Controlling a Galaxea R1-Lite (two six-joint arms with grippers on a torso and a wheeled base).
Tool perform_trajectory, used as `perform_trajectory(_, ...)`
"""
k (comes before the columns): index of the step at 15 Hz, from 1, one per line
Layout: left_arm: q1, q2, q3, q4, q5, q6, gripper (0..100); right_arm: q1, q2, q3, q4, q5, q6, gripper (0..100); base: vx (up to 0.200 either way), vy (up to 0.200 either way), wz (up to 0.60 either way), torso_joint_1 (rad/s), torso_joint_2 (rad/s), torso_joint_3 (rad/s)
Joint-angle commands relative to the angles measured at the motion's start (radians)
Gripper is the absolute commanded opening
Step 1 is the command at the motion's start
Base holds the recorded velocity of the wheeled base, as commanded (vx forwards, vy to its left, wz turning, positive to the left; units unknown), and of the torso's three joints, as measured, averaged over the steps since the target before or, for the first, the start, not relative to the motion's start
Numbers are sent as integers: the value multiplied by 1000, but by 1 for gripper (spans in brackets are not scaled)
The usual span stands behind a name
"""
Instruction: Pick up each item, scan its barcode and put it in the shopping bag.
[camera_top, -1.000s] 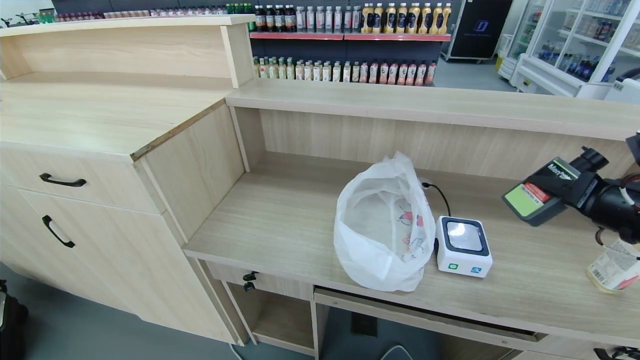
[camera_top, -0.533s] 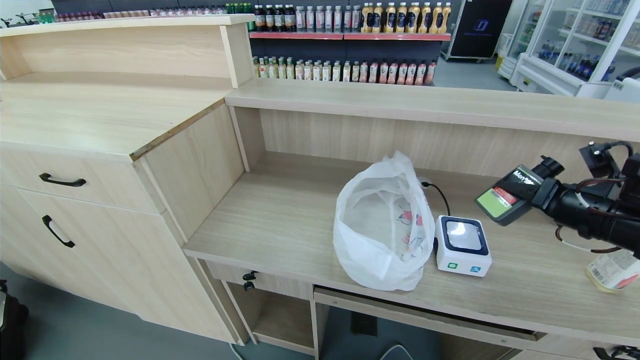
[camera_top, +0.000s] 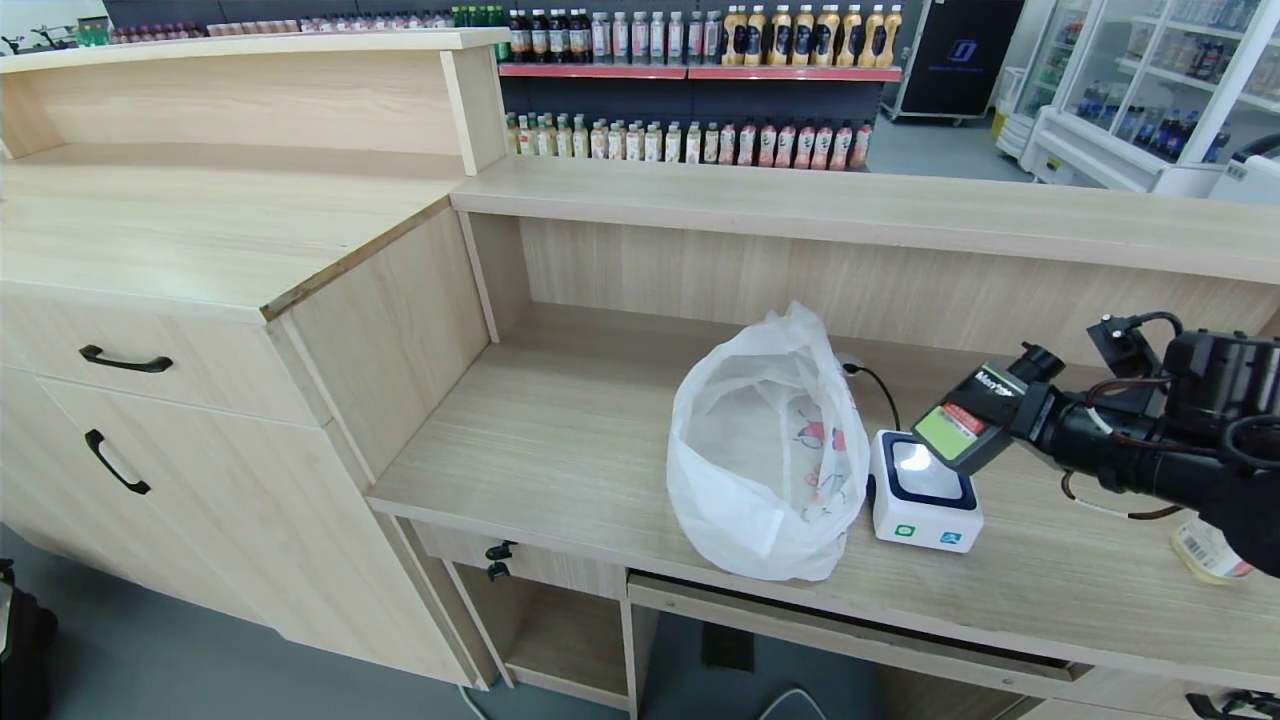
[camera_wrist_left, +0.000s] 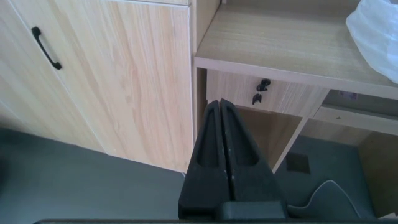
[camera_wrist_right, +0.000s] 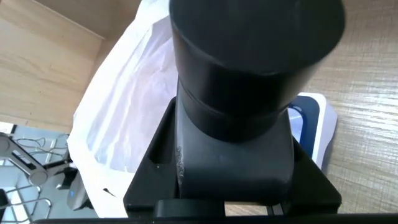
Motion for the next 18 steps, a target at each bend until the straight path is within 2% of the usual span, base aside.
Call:
perform_trajectory(1,0,0,0,0,0,-1,0,12,15,-1,0,0,0,0,0,0,0,0,0,0)
perform_trajectory(18,0,0,0,0,0,-1,0,28,39,-21,-26,2,4,0,0,0,0,0,0,0)
